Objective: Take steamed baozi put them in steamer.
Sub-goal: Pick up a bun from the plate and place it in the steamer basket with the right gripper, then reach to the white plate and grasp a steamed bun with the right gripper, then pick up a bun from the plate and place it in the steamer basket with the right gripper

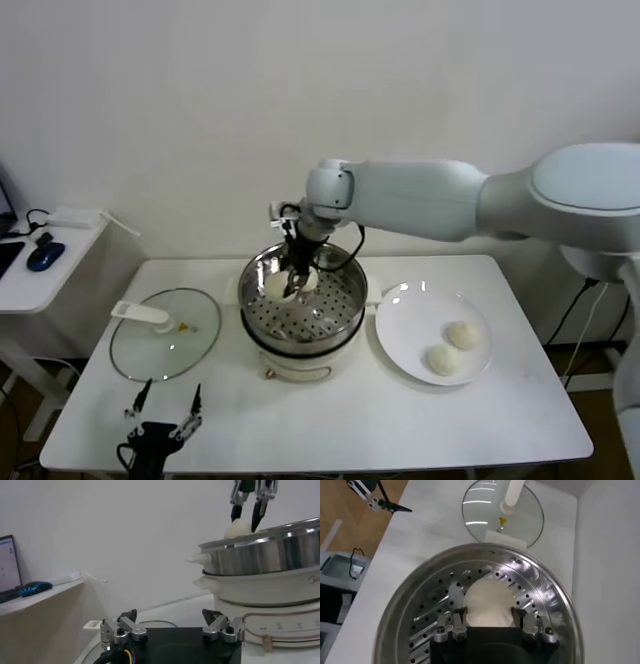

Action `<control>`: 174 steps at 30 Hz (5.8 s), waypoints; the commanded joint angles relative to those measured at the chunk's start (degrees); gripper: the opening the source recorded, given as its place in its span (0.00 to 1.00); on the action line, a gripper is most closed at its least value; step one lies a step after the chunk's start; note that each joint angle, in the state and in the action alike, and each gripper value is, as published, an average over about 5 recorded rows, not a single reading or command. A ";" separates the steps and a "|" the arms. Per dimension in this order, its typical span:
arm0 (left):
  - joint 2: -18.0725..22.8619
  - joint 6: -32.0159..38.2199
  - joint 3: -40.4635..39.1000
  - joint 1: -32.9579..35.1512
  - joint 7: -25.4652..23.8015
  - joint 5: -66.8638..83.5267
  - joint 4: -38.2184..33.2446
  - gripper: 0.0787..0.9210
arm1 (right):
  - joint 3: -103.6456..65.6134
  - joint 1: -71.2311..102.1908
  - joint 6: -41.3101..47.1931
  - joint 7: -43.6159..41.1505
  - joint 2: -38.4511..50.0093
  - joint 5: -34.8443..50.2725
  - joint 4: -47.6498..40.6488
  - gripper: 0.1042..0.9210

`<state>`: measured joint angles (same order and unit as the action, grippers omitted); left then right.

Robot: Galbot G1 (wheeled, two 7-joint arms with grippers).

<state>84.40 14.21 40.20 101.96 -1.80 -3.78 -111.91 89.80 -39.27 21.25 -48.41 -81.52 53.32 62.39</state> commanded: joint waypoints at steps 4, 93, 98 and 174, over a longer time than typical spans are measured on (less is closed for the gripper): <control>-0.29 -0.11 -0.10 -0.47 -0.02 0.04 0.32 0.88 | -1.83 6.76 0.00 0.06 -2.35 -3.16 -4.56 0.64; 1.18 -1.42 1.42 -1.64 -0.02 -0.74 2.36 0.88 | 0.35 15.88 -12.48 -7.82 34.75 -35.86 8.07 0.81; 1.22 -1.42 1.39 -1.59 0.00 -0.82 2.23 0.88 | -0.01 15.68 -12.53 -7.66 34.88 -36.01 7.76 0.72; 1.29 -0.95 1.70 -2.23 1.37 -1.01 2.11 0.88 | -0.35 0.80 -38.23 -5.32 5.26 -49.16 16.19 0.54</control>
<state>85.63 13.29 41.85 99.82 -0.41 -4.83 -109.88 90.03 -41.84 -16.58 -54.06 -75.34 6.19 79.01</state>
